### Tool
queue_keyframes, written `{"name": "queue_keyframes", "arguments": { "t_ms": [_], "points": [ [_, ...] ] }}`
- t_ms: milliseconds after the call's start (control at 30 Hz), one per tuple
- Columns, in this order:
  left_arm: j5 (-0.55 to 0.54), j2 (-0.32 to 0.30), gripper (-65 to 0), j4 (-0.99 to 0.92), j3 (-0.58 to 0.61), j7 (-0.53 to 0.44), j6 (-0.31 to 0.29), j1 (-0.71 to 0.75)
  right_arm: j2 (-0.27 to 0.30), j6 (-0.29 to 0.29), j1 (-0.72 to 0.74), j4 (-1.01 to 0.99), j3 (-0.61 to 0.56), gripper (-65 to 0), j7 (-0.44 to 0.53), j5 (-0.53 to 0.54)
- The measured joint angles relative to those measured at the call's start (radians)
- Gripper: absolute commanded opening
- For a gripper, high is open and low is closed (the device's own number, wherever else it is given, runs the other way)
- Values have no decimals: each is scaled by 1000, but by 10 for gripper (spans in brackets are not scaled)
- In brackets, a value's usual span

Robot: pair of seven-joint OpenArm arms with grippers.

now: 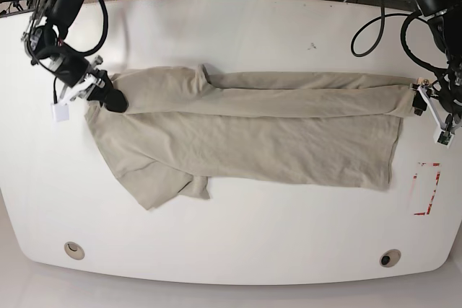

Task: Fold the T-shirt properly
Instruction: 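Move both grippers to the folded edge and pinch it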

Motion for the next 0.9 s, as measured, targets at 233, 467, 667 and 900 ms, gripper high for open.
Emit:
{"name": "queue_keyframes", "arguments": {
  "t_ms": [233, 467, 667, 900],
  "points": [
    [8, -1, -199, 0, -7, -5, 0, 3, 39, 0, 72, -70, -35, -650, 8, 18],
    [8, 10, -199, 0, -6, -6, 0, 10, 55, 0, 147, -166, -36, -642, 5, -41],
    [8, 11, -199, 0, -2, -5, 0, 27, 53, -1, 206, -214, -34, -392, 4, -193],
    [5, 24, -199, 0, -4, -5, 0, 27, 89, 0, 250, -212, -37, -109, 15, -249]
  ]
}}
